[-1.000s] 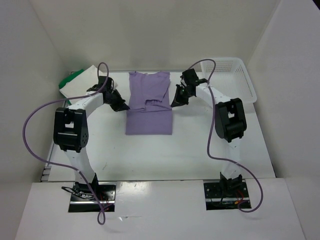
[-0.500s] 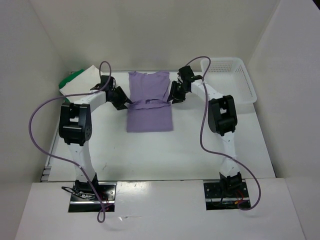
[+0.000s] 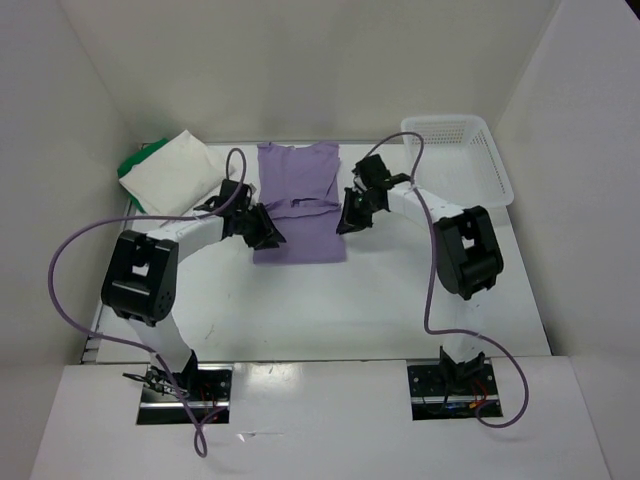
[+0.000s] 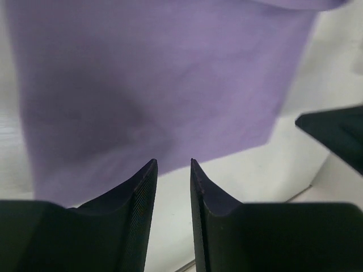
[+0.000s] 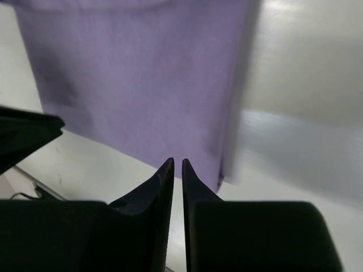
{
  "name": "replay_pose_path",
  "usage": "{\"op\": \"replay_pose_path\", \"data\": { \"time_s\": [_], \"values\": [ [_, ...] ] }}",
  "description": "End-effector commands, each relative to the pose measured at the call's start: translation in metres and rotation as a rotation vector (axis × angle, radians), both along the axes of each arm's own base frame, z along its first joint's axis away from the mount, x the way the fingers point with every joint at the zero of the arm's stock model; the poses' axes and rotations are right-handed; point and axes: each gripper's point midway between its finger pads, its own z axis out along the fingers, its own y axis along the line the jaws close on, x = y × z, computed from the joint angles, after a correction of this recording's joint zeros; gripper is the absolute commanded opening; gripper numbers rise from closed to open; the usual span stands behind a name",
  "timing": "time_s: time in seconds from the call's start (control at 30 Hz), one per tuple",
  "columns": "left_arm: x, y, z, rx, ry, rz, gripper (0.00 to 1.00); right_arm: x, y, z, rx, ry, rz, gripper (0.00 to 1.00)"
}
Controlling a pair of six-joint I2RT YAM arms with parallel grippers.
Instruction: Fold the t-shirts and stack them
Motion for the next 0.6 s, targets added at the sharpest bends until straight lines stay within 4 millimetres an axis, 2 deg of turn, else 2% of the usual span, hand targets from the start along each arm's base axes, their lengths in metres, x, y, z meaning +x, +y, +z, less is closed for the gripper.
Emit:
{"op": "replay_pose_path", "data": {
  "time_s": [0.0,0.07,0.13,0.17,0.2,0.23,0.3,0.33,0.4,0.43,0.57],
  "values": [
    [0.007,0.007,-0.018,0.017,0.011,0.011,0.37,-0.018,0.030,-0.023,0.021,0.027,0.109,0.15],
    [0.004,0.012,-0.031,0.053,0.042,0.015,0.37,-0.014,0.034,-0.030,-0.001,0.029,0.116,0.15],
    [0.007,0.013,-0.034,0.069,0.036,0.015,0.37,-0.010,0.028,-0.042,-0.045,0.031,0.093,0.15],
    [0.002,0.014,-0.042,0.075,0.059,0.014,0.37,-0.006,0.026,-0.044,-0.059,0.024,0.084,0.15],
    [0.002,0.013,-0.041,0.061,0.067,0.017,0.37,-0.010,0.021,-0.052,-0.088,0.048,0.086,0.15],
    [-0.008,0.015,-0.054,0.070,0.104,0.016,0.37,-0.011,0.015,-0.058,-0.118,0.051,0.072,0.15],
    [-0.019,0.017,-0.067,0.075,0.148,0.023,0.37,-0.022,0.005,-0.069,-0.157,0.078,0.061,0.12],
    [-0.025,0.019,-0.075,0.085,0.167,0.015,0.37,-0.037,-0.003,-0.084,-0.184,0.128,0.052,0.12],
    [-0.047,0.022,-0.088,0.095,0.229,0.001,0.37,-0.046,-0.008,-0.080,-0.176,0.120,0.043,0.10],
    [-0.055,0.025,-0.089,0.102,0.243,-0.007,0.37,-0.064,-0.014,-0.091,-0.182,0.163,0.040,0.10],
    [-0.097,0.029,-0.095,0.114,0.317,-0.058,0.37,-0.102,-0.021,-0.092,-0.147,0.235,0.044,0.10]
  ]
}}
